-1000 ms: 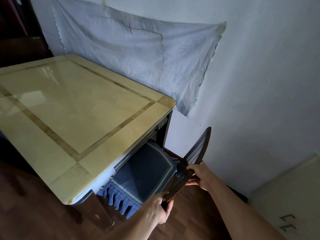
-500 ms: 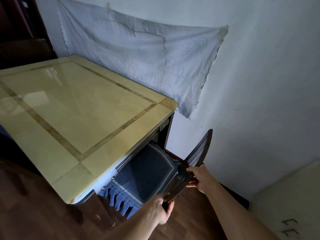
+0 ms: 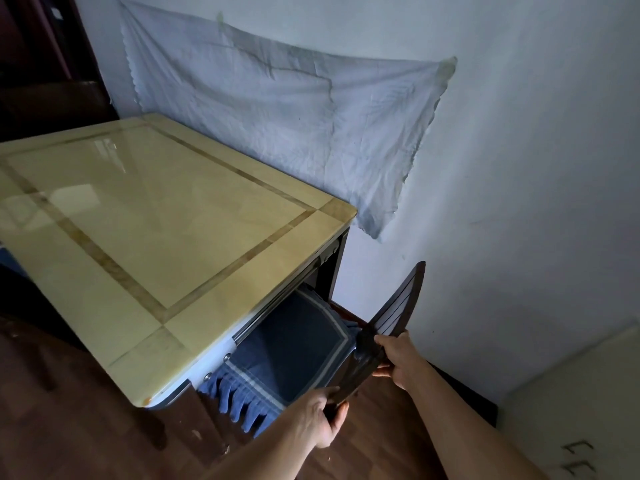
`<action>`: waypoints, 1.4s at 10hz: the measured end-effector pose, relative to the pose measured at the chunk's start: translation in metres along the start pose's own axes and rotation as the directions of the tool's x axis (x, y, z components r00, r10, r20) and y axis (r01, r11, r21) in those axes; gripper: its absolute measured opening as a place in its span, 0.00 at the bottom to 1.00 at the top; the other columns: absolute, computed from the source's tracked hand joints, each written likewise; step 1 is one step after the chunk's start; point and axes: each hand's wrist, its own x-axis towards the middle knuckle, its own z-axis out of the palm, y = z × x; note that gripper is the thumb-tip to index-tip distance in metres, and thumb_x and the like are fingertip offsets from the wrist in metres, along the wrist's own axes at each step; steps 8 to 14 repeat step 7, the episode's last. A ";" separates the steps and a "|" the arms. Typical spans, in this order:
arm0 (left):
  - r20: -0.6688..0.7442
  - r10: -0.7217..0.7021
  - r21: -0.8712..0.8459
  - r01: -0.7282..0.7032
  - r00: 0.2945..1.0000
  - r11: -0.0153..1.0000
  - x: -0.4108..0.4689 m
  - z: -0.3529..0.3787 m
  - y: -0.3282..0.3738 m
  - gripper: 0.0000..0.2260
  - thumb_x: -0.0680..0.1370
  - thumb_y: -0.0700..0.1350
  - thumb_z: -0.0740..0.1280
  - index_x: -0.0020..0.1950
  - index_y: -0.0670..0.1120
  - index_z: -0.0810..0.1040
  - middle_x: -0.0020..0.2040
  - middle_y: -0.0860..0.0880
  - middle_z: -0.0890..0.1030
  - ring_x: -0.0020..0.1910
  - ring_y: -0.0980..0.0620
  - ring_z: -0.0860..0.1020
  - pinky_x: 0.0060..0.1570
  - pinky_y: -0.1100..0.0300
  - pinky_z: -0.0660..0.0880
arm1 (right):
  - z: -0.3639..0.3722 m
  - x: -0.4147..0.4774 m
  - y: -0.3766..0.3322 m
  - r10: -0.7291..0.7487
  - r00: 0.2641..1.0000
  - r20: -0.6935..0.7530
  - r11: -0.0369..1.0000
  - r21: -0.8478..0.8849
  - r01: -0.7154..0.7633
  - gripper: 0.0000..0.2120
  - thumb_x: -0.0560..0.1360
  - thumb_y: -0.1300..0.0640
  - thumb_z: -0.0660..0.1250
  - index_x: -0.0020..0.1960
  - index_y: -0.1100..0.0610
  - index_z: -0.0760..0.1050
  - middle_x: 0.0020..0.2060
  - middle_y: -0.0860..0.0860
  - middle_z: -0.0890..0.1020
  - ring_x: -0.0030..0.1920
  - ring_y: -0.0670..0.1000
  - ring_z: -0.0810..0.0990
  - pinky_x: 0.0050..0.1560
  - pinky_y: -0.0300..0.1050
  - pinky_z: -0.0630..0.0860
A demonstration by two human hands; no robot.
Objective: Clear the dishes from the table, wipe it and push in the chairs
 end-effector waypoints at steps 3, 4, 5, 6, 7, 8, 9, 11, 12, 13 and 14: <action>-0.001 0.043 0.079 -0.043 0.999 0.996 0.012 -0.005 0.001 0.09 0.69 0.37 0.74 0.36 0.33 0.77 0.24 0.38 0.78 0.18 0.43 0.77 0.14 0.57 0.73 | 0.008 -0.017 0.002 0.025 0.999 -0.036 0.999 0.025 -0.024 0.24 0.76 0.64 0.65 0.67 0.56 0.58 0.53 0.62 0.76 0.53 0.61 0.79 0.51 0.58 0.80; 0.048 0.087 0.249 -0.096 0.995 0.964 0.009 -0.009 -0.002 0.09 0.75 0.40 0.69 0.41 0.33 0.78 0.31 0.39 0.80 0.21 0.43 0.79 0.16 0.56 0.74 | 0.007 -0.021 0.007 0.020 0.999 -0.039 1.000 0.012 -0.019 0.21 0.75 0.65 0.66 0.64 0.57 0.62 0.53 0.62 0.77 0.53 0.61 0.80 0.51 0.57 0.80; 0.102 0.198 0.507 -0.222 0.975 0.833 -0.015 -0.018 0.002 0.14 0.80 0.44 0.61 0.58 0.34 0.75 0.42 0.38 0.79 0.35 0.41 0.81 0.33 0.50 0.81 | 0.006 -0.036 0.003 0.020 0.999 -0.039 1.000 -0.002 -0.020 0.12 0.75 0.66 0.66 0.57 0.62 0.69 0.52 0.64 0.78 0.51 0.62 0.81 0.51 0.59 0.80; 0.147 0.330 0.658 -0.341 0.932 0.671 -0.046 -0.025 0.026 0.24 0.82 0.53 0.53 0.69 0.35 0.66 0.63 0.34 0.75 0.56 0.39 0.78 0.58 0.48 0.74 | 0.006 -0.061 -0.016 0.011 0.996 -0.086 1.000 -0.010 -0.012 0.08 0.75 0.69 0.65 0.53 0.66 0.72 0.48 0.64 0.77 0.44 0.59 0.79 0.53 0.57 0.80; 0.274 0.507 0.630 -0.551 0.817 0.548 -0.096 -0.028 0.060 0.26 0.82 0.57 0.48 0.68 0.40 0.69 0.66 0.41 0.75 0.61 0.45 0.76 0.62 0.52 0.68 | 0.003 -0.092 -0.045 -0.102 0.981 -0.163 0.995 -0.033 0.098 0.14 0.75 0.67 0.63 0.60 0.67 0.69 0.39 0.59 0.72 0.37 0.54 0.72 0.38 0.48 0.75; 0.274 0.507 0.630 -0.551 0.817 0.548 -0.096 -0.028 0.060 0.26 0.82 0.57 0.48 0.68 0.40 0.69 0.66 0.41 0.75 0.61 0.45 0.76 0.62 0.52 0.68 | 0.003 -0.092 -0.045 -0.102 0.981 -0.163 0.995 -0.033 0.098 0.14 0.75 0.67 0.63 0.60 0.67 0.69 0.39 0.59 0.72 0.37 0.54 0.72 0.38 0.48 0.75; 0.274 0.507 0.630 -0.551 0.817 0.548 -0.096 -0.028 0.060 0.26 0.82 0.57 0.48 0.68 0.40 0.69 0.66 0.41 0.75 0.61 0.45 0.76 0.62 0.52 0.68 | 0.003 -0.092 -0.045 -0.102 0.981 -0.163 0.995 -0.033 0.098 0.14 0.75 0.67 0.63 0.60 0.67 0.69 0.39 0.59 0.72 0.37 0.54 0.72 0.38 0.48 0.75; 0.274 0.507 0.630 -0.551 0.817 0.548 -0.096 -0.028 0.060 0.26 0.82 0.57 0.48 0.68 0.40 0.69 0.66 0.41 0.75 0.61 0.45 0.76 0.62 0.52 0.68 | 0.003 -0.092 -0.045 -0.102 0.981 -0.163 0.995 -0.033 0.098 0.14 0.75 0.67 0.63 0.60 0.67 0.69 0.39 0.59 0.72 0.37 0.54 0.72 0.38 0.48 0.75; 0.274 0.507 0.630 -0.551 0.817 0.548 -0.096 -0.028 0.060 0.26 0.82 0.57 0.48 0.68 0.40 0.69 0.66 0.41 0.75 0.61 0.45 0.76 0.62 0.52 0.68 | 0.003 -0.092 -0.045 -0.102 0.981 -0.163 0.995 -0.033 0.098 0.14 0.75 0.67 0.63 0.60 0.67 0.69 0.39 0.59 0.72 0.37 0.54 0.72 0.38 0.48 0.75; 0.274 0.507 0.630 -0.551 0.817 0.548 -0.096 -0.028 0.060 0.26 0.82 0.57 0.48 0.68 0.40 0.69 0.66 0.41 0.75 0.61 0.45 0.76 0.62 0.52 0.68 | 0.003 -0.092 -0.045 -0.102 0.981 -0.163 0.995 -0.033 0.098 0.14 0.75 0.67 0.63 0.60 0.67 0.69 0.39 0.59 0.72 0.37 0.54 0.72 0.38 0.48 0.75; 0.274 0.507 0.630 -0.551 0.817 0.548 -0.096 -0.028 0.060 0.26 0.82 0.57 0.48 0.68 0.40 0.69 0.66 0.41 0.75 0.61 0.45 0.76 0.62 0.52 0.68 | 0.003 -0.092 -0.045 -0.102 0.981 -0.163 0.995 -0.033 0.098 0.14 0.75 0.67 0.63 0.60 0.67 0.69 0.39 0.59 0.72 0.37 0.54 0.72 0.38 0.48 0.75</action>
